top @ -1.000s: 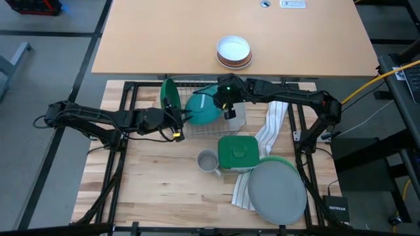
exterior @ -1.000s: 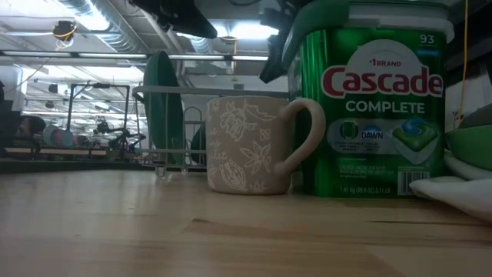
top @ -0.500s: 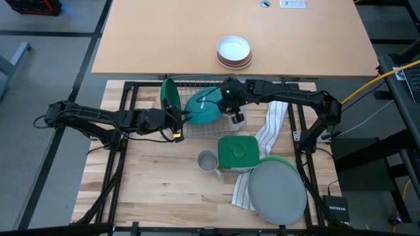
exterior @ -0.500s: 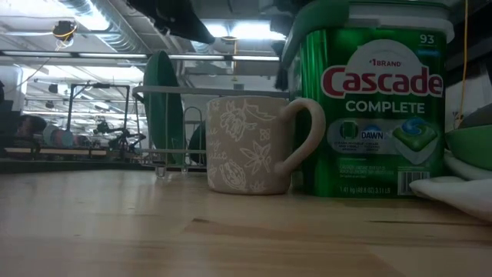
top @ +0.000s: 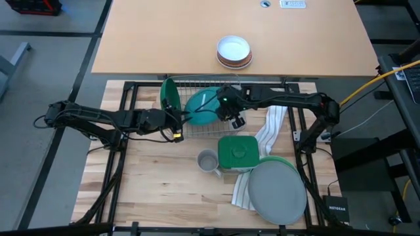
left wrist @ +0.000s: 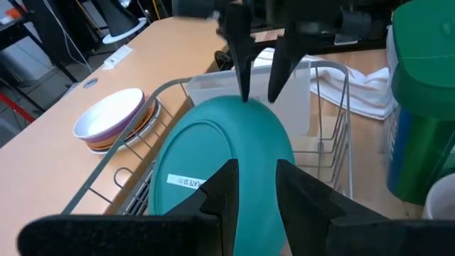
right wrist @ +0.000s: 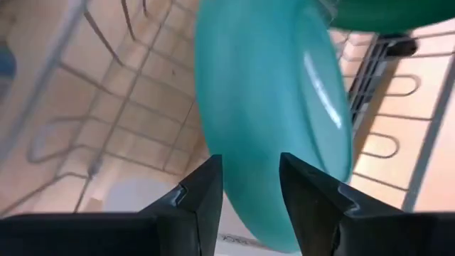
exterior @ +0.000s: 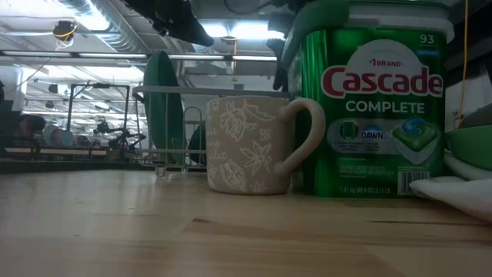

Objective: Sort dishes
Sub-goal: Put the blue plate in the dish rack

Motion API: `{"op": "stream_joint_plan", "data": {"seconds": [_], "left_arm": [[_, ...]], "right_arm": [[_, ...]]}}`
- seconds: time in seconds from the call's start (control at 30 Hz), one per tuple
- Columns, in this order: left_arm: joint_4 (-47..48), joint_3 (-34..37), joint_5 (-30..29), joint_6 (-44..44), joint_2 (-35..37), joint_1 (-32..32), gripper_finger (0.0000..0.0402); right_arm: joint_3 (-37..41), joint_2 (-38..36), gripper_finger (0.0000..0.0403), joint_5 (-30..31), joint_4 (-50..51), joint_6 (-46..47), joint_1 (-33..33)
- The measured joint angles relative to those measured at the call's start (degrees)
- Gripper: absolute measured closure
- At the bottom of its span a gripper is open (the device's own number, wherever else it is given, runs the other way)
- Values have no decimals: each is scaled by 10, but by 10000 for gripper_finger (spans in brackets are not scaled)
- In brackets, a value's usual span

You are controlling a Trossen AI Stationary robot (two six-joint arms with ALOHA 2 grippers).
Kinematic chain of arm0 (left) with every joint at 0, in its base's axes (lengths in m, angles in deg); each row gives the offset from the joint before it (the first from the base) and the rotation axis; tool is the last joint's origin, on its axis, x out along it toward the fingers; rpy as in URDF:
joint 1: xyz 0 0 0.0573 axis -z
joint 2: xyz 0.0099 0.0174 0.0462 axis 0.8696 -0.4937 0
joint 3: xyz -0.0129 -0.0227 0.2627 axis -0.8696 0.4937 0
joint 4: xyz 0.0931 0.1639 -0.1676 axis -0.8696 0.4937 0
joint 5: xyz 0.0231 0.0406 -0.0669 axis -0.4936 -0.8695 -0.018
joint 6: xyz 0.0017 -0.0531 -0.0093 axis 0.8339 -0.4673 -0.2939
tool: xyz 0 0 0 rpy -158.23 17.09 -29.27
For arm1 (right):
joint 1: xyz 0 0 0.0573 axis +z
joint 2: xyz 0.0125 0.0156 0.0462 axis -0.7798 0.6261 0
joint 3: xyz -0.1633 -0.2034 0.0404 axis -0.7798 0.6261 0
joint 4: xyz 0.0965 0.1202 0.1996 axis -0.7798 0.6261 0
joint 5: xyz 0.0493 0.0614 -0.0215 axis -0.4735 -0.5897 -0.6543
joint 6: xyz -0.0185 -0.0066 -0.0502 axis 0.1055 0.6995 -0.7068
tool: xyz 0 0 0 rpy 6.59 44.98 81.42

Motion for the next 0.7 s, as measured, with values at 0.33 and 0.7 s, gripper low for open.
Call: {"op": "stream_joint_plan", "data": {"seconds": [0.33,0.7], "left_arm": [[4,0,0,0,0,-9,318],[14,0,0,-6,0,-13,318]], "right_arm": [[0,22,258,71,38,-42,13],[0,22,258,64,21,-46,17]]}}
